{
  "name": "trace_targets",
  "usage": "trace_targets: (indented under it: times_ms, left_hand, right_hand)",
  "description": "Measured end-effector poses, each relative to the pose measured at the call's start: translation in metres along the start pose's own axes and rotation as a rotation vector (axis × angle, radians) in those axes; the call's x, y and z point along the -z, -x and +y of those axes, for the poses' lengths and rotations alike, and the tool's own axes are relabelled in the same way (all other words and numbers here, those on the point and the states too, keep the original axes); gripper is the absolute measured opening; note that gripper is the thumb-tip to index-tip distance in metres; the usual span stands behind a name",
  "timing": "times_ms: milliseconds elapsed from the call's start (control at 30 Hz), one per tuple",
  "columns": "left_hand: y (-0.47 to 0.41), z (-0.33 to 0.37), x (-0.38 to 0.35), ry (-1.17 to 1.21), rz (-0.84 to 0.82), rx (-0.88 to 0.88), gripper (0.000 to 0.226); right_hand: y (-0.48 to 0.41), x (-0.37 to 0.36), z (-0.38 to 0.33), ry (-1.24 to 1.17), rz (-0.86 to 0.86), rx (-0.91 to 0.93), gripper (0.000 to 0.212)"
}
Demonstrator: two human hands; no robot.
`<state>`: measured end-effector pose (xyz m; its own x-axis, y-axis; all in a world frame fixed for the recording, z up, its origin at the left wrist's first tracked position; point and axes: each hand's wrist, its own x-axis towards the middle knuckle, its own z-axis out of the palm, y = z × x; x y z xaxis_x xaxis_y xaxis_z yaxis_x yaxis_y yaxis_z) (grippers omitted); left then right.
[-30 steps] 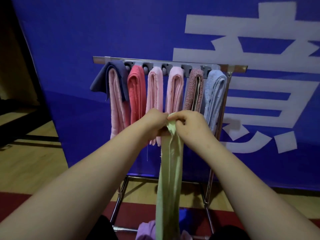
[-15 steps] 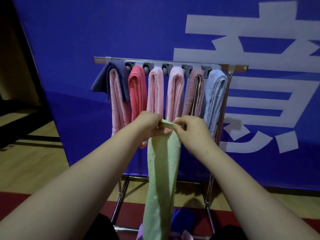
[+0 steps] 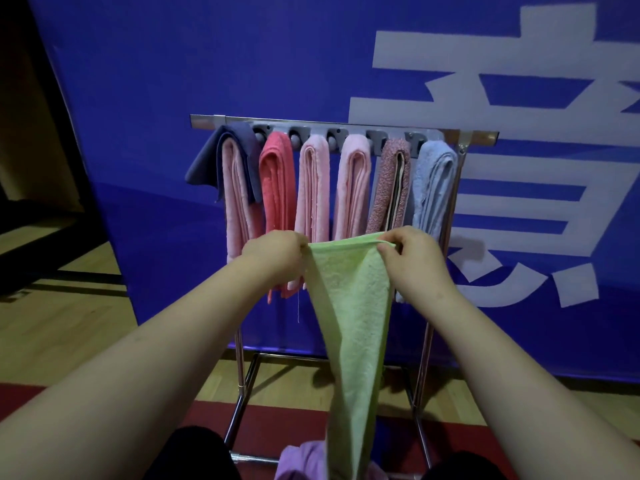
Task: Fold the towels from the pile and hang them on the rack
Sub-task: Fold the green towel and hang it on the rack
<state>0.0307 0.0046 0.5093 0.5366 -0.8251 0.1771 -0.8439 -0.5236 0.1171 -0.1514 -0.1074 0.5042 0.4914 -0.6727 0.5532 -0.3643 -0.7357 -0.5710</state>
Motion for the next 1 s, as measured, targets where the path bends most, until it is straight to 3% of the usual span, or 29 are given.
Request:
trace_targets:
  times_ms: [167, 333, 400, 500, 567, 733, 867, 1000]
  left_hand:
    - [-0.015, -0.004, 0.006, -0.124, 0.197, -0.009, 0.007]
    - [-0.012, 0.001, 0.032, -0.071, 0.619, -0.121, 0.015]
    - [-0.012, 0.001, 0.034, -0.086, 0.536, -0.073, 0.016]
    - [-0.011, 0.001, 0.027, -0.132, 0.119, 0.051, 0.02]
    - [-0.011, 0.001, 0.024, -0.15, -0.027, 0.032, 0.027]
    - [-0.013, -0.006, 0.037, -0.173, 0.358, -0.047, 0.023]
    - [-0.013, -0.007, 0.029, -0.155, 0.236, 0.001, 0.023]
    - [-0.013, -0.007, 0.017, -0.112, 0.276, 0.012, 0.017]
  right_hand:
    - [-0.004, 0.0, 0.007, 0.052, -0.03, -0.014, 0.019]
    - [-0.019, 0.024, -0.005, -0.023, 0.181, 0.058, 0.02]
    - [-0.021, 0.024, 0.0, -0.001, 0.13, 0.048, 0.019]
    - [-0.014, 0.001, 0.017, 0.127, -0.143, -0.051, 0.017]
    - [-0.008, -0.009, 0.022, 0.125, -0.185, -0.105, 0.017]
    - [-0.015, 0.002, 0.017, -0.012, 0.048, -0.03, 0.017]
    - [-0.012, -0.004, 0.02, -0.004, -0.025, -0.06, 0.016]
    - [-0.006, -0.007, 0.02, -0.037, 0.026, -0.087, 0.012]
